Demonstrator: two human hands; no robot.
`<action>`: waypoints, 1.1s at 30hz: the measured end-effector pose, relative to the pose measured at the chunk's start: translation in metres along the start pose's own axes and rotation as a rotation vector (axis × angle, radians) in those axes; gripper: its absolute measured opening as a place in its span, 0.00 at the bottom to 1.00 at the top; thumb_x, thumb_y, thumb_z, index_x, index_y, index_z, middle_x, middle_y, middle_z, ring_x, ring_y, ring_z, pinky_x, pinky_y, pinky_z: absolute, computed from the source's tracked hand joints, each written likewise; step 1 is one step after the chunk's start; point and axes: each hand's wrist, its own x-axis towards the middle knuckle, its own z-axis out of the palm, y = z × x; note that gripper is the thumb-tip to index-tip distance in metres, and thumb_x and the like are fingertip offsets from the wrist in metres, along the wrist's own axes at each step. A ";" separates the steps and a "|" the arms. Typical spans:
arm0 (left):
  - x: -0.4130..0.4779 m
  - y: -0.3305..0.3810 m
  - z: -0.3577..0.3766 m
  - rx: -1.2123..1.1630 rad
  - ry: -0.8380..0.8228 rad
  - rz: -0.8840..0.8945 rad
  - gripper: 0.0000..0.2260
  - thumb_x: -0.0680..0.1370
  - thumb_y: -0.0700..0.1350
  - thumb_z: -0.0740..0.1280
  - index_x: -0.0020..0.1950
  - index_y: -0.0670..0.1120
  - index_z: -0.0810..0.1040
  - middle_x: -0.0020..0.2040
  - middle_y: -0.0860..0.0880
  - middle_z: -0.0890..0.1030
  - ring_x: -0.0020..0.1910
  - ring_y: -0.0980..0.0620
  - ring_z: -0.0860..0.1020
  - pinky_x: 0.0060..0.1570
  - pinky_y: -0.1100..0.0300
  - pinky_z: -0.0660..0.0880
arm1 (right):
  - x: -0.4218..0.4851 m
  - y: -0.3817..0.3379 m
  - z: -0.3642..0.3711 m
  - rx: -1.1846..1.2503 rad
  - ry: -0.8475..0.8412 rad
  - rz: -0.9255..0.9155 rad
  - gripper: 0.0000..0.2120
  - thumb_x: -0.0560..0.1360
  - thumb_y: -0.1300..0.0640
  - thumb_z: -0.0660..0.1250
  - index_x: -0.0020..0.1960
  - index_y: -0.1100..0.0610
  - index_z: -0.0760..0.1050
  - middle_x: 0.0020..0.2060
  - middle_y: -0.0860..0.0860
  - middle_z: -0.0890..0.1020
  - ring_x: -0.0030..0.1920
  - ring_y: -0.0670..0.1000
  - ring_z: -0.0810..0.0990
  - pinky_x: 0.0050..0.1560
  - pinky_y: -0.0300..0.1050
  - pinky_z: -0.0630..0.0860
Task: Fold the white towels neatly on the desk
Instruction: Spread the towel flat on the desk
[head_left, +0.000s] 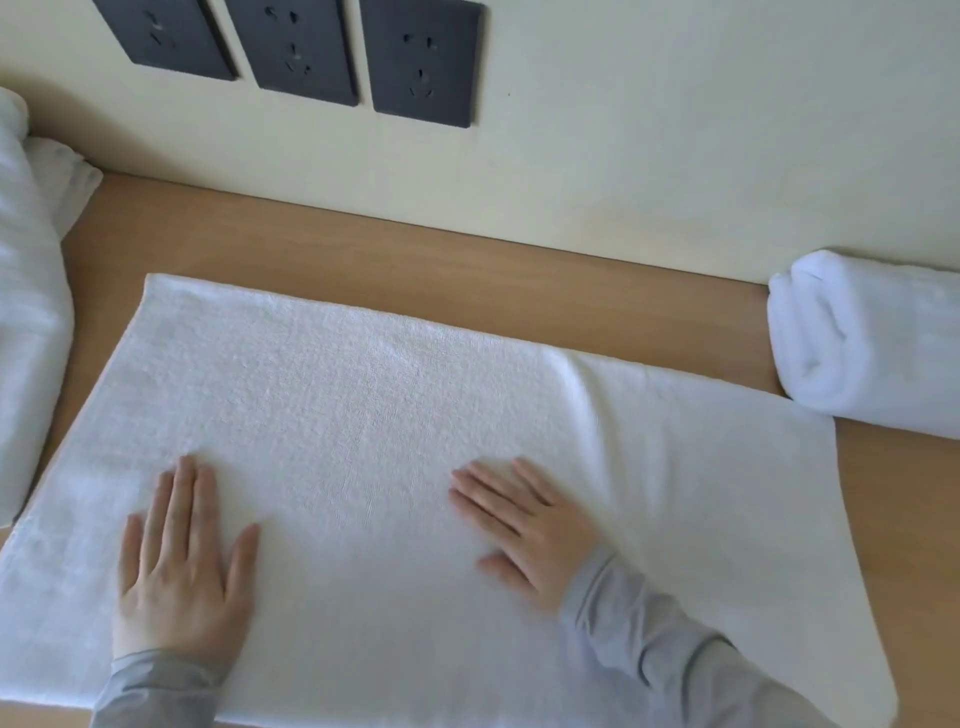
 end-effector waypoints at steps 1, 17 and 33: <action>0.000 0.000 0.000 0.007 0.002 -0.001 0.31 0.77 0.59 0.46 0.76 0.44 0.55 0.77 0.47 0.56 0.76 0.49 0.54 0.73 0.53 0.46 | -0.003 0.020 -0.002 -0.014 0.006 0.053 0.28 0.78 0.45 0.52 0.75 0.56 0.58 0.74 0.50 0.61 0.75 0.51 0.57 0.70 0.57 0.59; -0.006 0.023 0.023 -0.004 0.117 0.078 0.28 0.80 0.57 0.45 0.77 0.45 0.51 0.78 0.51 0.47 0.77 0.48 0.48 0.73 0.41 0.49 | -0.026 0.144 -0.011 0.000 -0.036 0.442 0.28 0.80 0.46 0.45 0.77 0.54 0.45 0.76 0.47 0.47 0.76 0.45 0.44 0.75 0.48 0.39; -0.070 0.216 0.052 0.068 -0.104 0.281 0.30 0.80 0.59 0.42 0.75 0.43 0.60 0.75 0.46 0.60 0.74 0.50 0.56 0.73 0.50 0.48 | -0.026 0.146 -0.006 0.018 -0.008 0.408 0.28 0.81 0.46 0.46 0.77 0.54 0.44 0.77 0.48 0.47 0.76 0.47 0.43 0.75 0.51 0.38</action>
